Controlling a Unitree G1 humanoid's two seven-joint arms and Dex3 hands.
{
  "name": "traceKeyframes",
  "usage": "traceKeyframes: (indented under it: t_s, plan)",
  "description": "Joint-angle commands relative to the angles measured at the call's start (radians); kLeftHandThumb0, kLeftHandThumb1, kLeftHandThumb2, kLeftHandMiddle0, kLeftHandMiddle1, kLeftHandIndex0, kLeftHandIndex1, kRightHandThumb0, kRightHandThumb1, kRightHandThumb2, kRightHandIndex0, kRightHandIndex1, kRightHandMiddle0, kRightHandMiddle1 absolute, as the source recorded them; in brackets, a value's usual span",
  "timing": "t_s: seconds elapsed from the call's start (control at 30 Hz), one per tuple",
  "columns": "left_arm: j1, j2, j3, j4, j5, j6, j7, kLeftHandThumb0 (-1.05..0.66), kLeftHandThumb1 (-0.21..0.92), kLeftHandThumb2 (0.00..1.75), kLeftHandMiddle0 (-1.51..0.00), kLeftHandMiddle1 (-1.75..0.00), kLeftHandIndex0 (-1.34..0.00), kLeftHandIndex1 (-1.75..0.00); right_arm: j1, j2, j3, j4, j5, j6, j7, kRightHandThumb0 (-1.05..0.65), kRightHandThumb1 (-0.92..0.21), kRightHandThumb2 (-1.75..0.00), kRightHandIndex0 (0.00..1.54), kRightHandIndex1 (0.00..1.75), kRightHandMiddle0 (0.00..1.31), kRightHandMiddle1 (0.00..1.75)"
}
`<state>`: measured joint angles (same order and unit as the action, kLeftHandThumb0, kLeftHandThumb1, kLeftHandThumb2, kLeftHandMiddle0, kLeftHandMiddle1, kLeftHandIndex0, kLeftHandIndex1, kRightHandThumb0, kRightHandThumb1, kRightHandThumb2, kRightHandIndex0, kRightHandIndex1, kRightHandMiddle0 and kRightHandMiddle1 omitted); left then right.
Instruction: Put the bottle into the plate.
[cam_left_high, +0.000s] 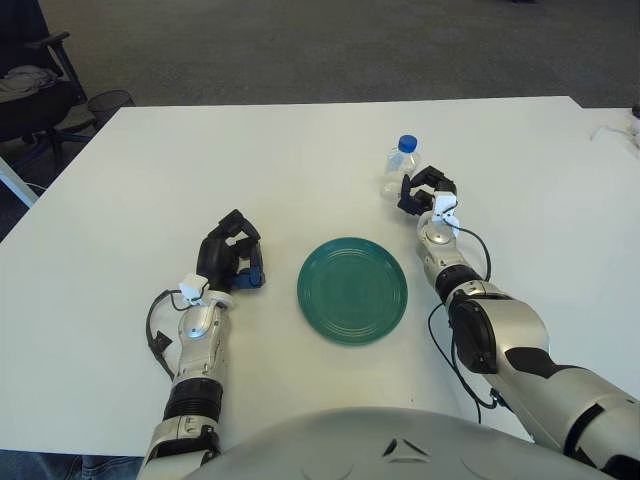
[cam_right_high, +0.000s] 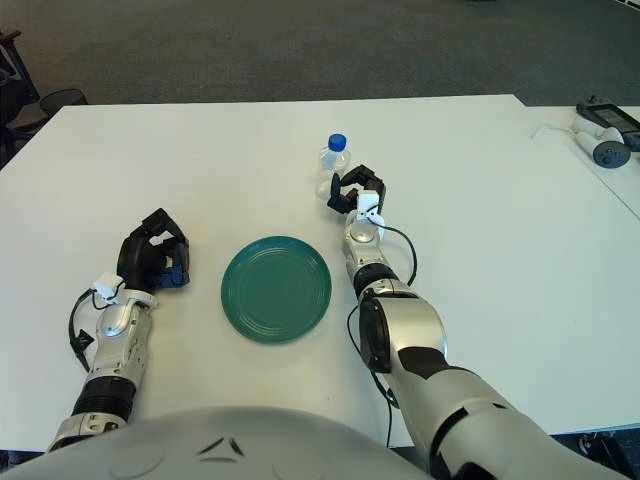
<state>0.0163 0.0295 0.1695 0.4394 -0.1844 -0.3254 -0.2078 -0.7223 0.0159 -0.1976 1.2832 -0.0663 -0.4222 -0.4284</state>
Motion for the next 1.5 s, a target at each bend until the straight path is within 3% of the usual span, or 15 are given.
traceKeyframes:
  t_s: [0.0,0.07,0.2,0.27,0.3,0.37,0.43,0.5,0.53,0.57,0.7,0.9,1.2,1.47]
  plan:
    - [0.048,-0.010,0.007,0.061,-0.016,0.013,-0.010,-0.61,0.05,1.65,-1.36,-1.75,-0.84,-1.75,0.061,0.015,-0.005,0.035,0.009,0.042,-0.010,-0.13,-0.34,-1.25,1.14,1.75,0.92,1.75]
    - [0.047,-0.009,0.006,0.063,-0.014,0.012,-0.012,-0.61,0.05,1.65,-1.36,-1.75,-0.85,-1.75,0.070,0.016,0.000,0.036,0.001,0.036,-0.027,-0.15,-0.35,-1.22,1.12,1.75,0.90,1.75]
    - [0.048,-0.008,0.005,0.063,-0.010,0.010,-0.015,-0.61,0.05,1.65,-1.36,-1.75,-0.85,-1.75,0.081,0.017,0.016,0.039,-0.015,0.028,-0.042,-0.35,-0.46,-0.91,1.03,1.75,0.61,1.75]
    - [0.049,-0.008,0.005,0.063,-0.011,0.010,-0.017,-0.61,0.05,1.65,-1.36,-1.75,-0.85,-1.75,0.082,0.015,0.028,0.041,-0.025,0.043,-0.038,-0.44,-0.52,-0.77,0.81,1.75,0.41,1.75]
    - [0.049,-0.008,0.006,0.062,-0.011,0.011,-0.017,-0.61,0.05,1.65,-1.36,-1.75,-0.85,-1.75,0.082,0.014,0.032,0.042,-0.029,0.053,-0.036,-0.54,-0.57,-0.68,0.53,1.75,0.27,1.75]
    - [0.049,-0.008,0.006,0.061,-0.010,0.012,-0.016,-0.61,0.05,1.65,-1.36,-1.75,-0.85,-1.75,0.082,0.013,0.042,0.045,-0.037,0.075,-0.033,-0.63,-0.60,-0.59,0.27,1.71,0.14,1.75]
    - [0.049,-0.008,0.006,0.062,-0.008,0.009,-0.013,-0.61,0.05,1.65,-1.36,-1.75,-0.85,-1.75,0.085,0.016,0.055,0.045,-0.047,0.090,-0.036,-0.70,-0.62,-0.53,0.14,1.62,0.07,1.70]
    - [0.048,-0.007,0.005,0.064,-0.006,0.005,-0.014,-0.61,0.04,1.66,-1.36,-1.75,-0.85,-1.75,0.090,0.017,0.076,0.042,-0.064,0.100,-0.040,-0.81,-0.68,-0.43,0.06,1.37,0.03,1.52]
    - [0.047,-0.006,0.005,0.066,-0.005,0.003,-0.015,-0.61,0.04,1.66,-1.36,-1.75,-0.85,-1.75,0.091,0.014,0.089,0.041,-0.075,0.106,-0.038,-0.83,-0.70,-0.39,0.05,1.32,0.02,1.47]
    - [0.047,-0.005,0.005,0.067,-0.005,0.003,-0.016,-0.61,0.04,1.66,-1.36,-1.75,-0.85,-1.75,0.093,0.012,0.098,0.041,-0.083,0.110,-0.037,-0.88,-0.75,-0.33,0.03,1.17,0.01,1.30]
    - [0.044,-0.003,0.005,0.070,-0.006,0.005,-0.018,-0.61,0.04,1.66,-1.36,-1.75,-0.85,-1.75,0.110,0.005,0.137,0.032,-0.115,0.107,-0.033,-0.99,-0.86,-0.19,0.01,0.78,0.00,0.88]
    - [0.040,-0.001,0.006,0.074,-0.006,0.004,-0.018,-0.61,0.05,1.65,-1.34,-1.75,-0.85,-1.75,0.124,-0.005,0.191,0.022,-0.157,0.105,-0.018,-1.04,-0.91,-0.16,0.00,0.46,0.00,0.55]
    - [0.038,-0.002,0.009,0.073,-0.007,0.016,-0.012,-0.60,0.06,1.64,-1.34,-1.75,-0.84,-1.75,0.134,-0.007,0.243,0.009,-0.193,0.103,-0.018,-1.05,-0.92,-0.23,0.00,0.28,0.00,0.33]
    - [0.037,-0.003,0.011,0.071,-0.007,0.020,-0.007,-0.61,0.05,1.65,-1.33,-1.75,-0.84,-1.75,0.133,-0.003,0.264,0.005,-0.198,0.113,-0.009,-1.05,-0.92,-0.27,0.01,0.23,0.00,0.36]
